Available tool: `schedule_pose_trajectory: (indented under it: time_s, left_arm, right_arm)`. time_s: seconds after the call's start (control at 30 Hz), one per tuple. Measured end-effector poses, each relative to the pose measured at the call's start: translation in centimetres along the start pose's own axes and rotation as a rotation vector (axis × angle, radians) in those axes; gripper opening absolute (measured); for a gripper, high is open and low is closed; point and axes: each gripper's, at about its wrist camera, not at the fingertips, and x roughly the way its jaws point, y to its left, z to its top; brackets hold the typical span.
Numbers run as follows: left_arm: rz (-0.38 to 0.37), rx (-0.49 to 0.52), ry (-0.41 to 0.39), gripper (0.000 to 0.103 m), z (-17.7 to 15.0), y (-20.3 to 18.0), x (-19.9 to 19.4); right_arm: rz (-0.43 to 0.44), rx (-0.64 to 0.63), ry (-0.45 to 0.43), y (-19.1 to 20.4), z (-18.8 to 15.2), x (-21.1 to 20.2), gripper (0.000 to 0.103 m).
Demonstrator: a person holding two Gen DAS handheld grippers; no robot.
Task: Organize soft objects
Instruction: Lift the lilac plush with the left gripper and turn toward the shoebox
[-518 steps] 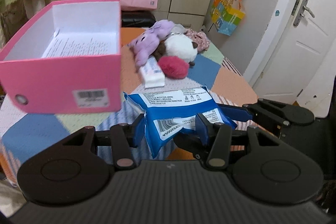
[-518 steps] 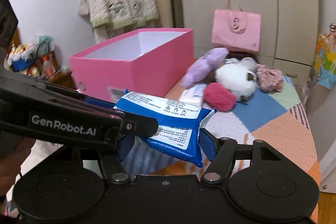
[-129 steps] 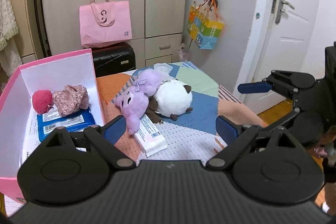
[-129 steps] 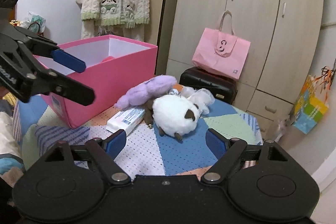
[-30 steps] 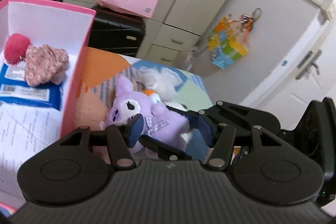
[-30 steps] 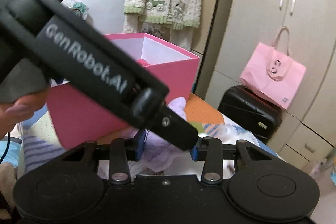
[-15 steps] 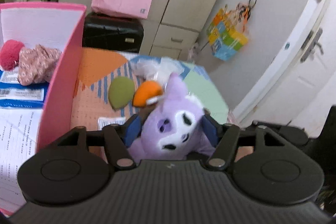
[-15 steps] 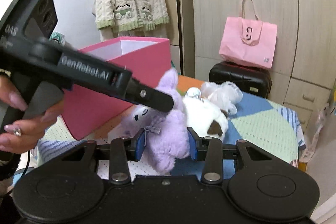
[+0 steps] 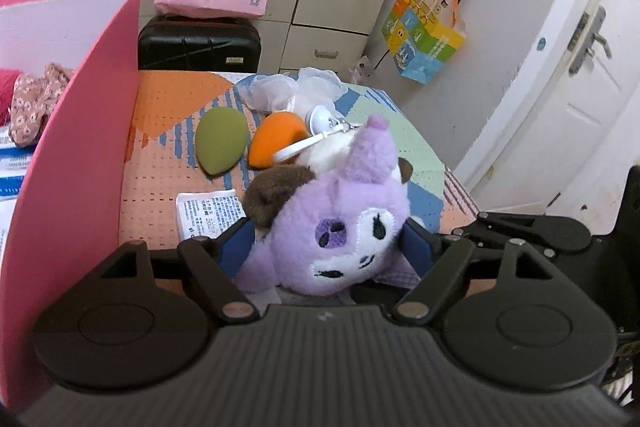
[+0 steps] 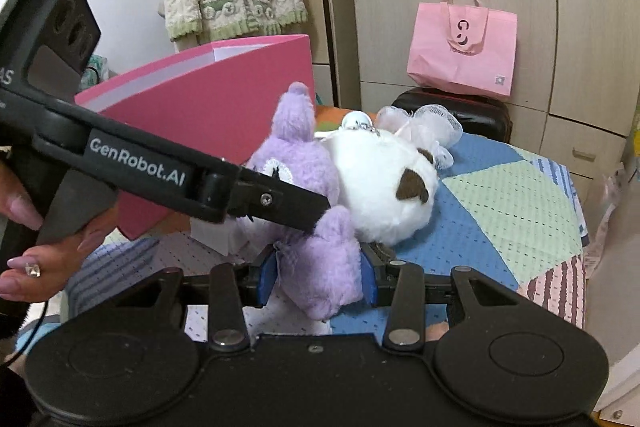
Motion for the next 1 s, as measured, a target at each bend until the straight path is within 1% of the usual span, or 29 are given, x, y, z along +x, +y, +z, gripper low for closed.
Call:
schedule_pose_trajectory:
  time_s: [0.07, 0.13, 0.2, 0.3, 0.37, 0.43, 0.47, 0.5, 0.67, 0.87, 1.0]
  left_arm:
    - [0.002, 0.017, -0.012, 0.08, -0.3, -0.1, -0.1]
    - [0.006, 0.033, -0.026, 0.084, -0.6, -0.2, -0.2]
    - [0.019, 0.033, -0.031, 0.094, -0.7, -0.1, -0.1]
    - [0.023, 0.035, -0.029, 0.094, -0.7, -0.2, -0.1]
    - [0.018, 0.04, -0.017, 0.09, -0.6, -0.4, -0.2]
    - [-0.002, 0.044, -0.003, 0.08, -0.7, -0.5, -0.6]
    - [-0.018, 0.044, 0.003, 0.071, -0.7, -0.5, -0.8]
    - [-0.034, 0.04, 0.007, 0.068, -0.7, -0.5, -1.0]
    - [-0.033, 0.056, 0.002, 0.064, -1.4, -0.9, -2.2]
    - [-0.017, 0.079, -0.008, 0.064, -1.7, -1.6, -3.9]
    - [-0.019, 0.079, 0.014, 0.065, -1.9, -1.8, -5.2]
  right_arm:
    - [-0.016, 0.007, -0.007, 0.2, -0.2, -0.1, 0.047]
    - [-0.03, 0.018, -0.016, 0.5, -0.5, -0.3, 0.046]
    - [-0.044, 0.026, -0.027, 0.6, -0.8, -0.5, 0.045]
    - [-0.063, 0.031, -0.034, 0.8, -1.1, -0.7, 0.045]
    - [-0.064, 0.044, -0.037, 0.8, -1.2, -0.7, 0.045]
    - [-0.057, 0.062, -0.041, 0.6, -1.3, -0.8, 0.044]
    - [-0.054, 0.071, -0.045, 0.6, -1.4, -0.9, 0.043]
    - [-0.051, 0.082, -0.05, 0.5, -1.5, -1.1, 0.042]
    - [-0.037, 0.102, -0.063, 1.0, -1.8, -1.8, 0.041]
    - [-0.025, 0.104, -0.071, 1.7, -1.8, -2.6, 0.041]
    - [-0.02, 0.096, -0.057, 2.8, -1.7, -3.6, 0.041]
